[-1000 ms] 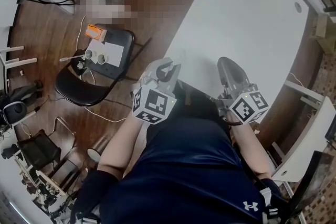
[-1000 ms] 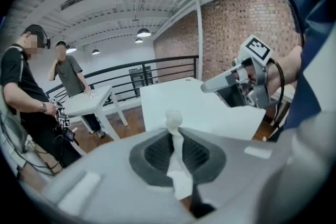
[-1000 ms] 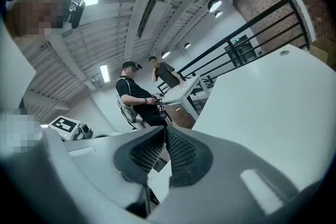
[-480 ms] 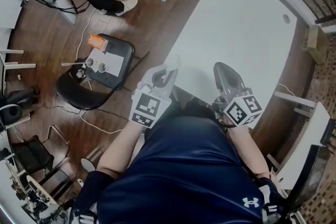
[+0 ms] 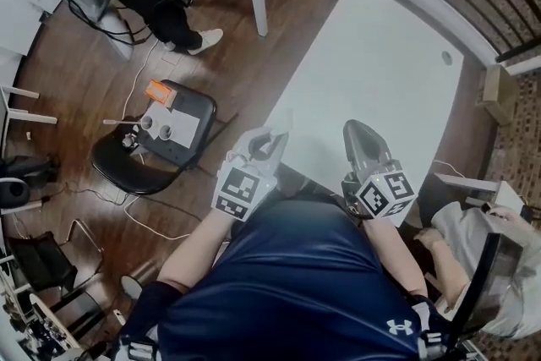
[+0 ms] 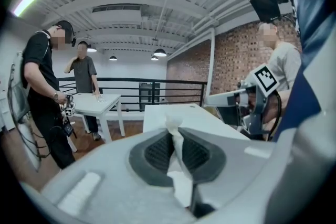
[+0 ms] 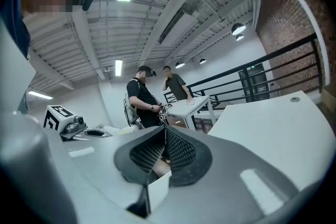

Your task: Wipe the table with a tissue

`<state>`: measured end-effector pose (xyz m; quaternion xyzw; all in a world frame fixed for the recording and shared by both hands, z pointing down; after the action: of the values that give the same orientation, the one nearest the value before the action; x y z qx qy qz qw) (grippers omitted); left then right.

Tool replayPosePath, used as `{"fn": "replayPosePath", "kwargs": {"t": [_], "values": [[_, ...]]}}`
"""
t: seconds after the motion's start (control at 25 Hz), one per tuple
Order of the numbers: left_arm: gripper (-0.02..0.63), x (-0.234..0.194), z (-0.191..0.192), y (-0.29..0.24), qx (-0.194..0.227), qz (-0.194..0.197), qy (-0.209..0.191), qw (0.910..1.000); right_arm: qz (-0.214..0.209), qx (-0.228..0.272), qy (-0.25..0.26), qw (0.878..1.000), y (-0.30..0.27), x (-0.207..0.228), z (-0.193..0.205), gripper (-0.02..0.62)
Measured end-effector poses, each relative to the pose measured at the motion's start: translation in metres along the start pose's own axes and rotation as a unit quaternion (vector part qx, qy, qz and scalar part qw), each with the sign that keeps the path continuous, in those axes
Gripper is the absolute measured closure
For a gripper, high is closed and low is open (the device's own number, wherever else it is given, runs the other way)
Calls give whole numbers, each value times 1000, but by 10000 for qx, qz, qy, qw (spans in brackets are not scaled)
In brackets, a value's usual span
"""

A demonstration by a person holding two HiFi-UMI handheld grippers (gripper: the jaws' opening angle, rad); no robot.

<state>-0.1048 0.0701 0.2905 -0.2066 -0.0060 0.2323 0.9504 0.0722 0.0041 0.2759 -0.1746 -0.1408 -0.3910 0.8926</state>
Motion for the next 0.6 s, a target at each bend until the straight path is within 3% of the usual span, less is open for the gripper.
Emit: {"fn": "replayPosePath", "kwargs": {"t": [0.6], "values": [[595, 10, -16, -5, 303, 189, -83, 9993, 182, 229, 277, 9992, 13, -1, -12, 580]]}}
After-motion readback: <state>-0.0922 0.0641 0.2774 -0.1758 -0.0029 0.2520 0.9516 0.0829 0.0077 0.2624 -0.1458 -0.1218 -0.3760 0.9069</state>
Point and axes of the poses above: the fingertips, and each gripper's own axes: y backward along the fingers, x to its right, z out of its underside, the point moved 5 cm from there along y, backward along the fingers
